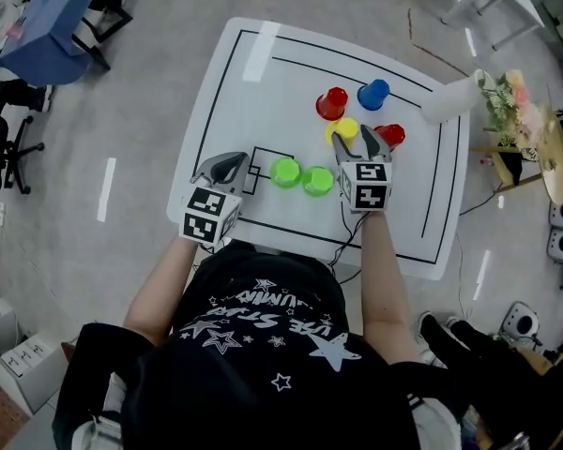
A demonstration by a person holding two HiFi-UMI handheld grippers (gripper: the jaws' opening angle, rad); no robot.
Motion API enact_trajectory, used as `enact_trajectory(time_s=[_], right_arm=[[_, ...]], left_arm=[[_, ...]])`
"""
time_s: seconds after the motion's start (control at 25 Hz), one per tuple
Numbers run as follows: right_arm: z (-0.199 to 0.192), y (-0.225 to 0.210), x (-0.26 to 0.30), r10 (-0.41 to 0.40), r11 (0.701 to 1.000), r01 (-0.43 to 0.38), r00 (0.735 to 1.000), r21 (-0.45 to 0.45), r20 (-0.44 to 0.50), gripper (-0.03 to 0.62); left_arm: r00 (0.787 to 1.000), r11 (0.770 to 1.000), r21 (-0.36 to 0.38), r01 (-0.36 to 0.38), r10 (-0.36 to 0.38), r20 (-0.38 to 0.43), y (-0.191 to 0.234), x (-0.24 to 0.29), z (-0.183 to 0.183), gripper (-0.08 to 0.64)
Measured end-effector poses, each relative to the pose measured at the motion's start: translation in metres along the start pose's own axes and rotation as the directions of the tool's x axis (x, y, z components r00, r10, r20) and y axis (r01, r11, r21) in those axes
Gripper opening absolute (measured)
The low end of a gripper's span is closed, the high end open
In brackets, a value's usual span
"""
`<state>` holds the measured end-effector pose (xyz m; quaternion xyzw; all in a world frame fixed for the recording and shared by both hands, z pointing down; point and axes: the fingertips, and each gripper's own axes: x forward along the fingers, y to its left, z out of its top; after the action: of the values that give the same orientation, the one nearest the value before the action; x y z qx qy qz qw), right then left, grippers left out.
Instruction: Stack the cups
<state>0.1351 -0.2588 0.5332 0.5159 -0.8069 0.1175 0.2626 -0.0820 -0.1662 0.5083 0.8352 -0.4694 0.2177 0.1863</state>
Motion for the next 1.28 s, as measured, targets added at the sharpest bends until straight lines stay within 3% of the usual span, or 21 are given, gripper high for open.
enact_trajectory(time_s=[0.16,0.68,1.28], right_arm=[[-0.005,-0.002,0.005,-0.001,1.0,0.001,1.0,-0.012,-0.025,0.229],[-0.031,-0.004,-0.06,-0.07,0.996,0.07,0.997,0.047,-0.012,0.229],[-0.078,0.029,-0.11,-0.12,0.988,0.125,0.991,0.089,-0.06,0.227]], left_arm=[[1.0,1.0,-0.006,-0.004,0.004,-0.001,0.001,0.002,-0.001,0.012],[0.999,1.0,-0.001,0.031,-0.031,0.013,-0.014,-0.004,-0.002,0.012],[0.993,0.993,0.033,0.113,-0.114,0.025,-0.034,-0.015,-0.009,0.012]])
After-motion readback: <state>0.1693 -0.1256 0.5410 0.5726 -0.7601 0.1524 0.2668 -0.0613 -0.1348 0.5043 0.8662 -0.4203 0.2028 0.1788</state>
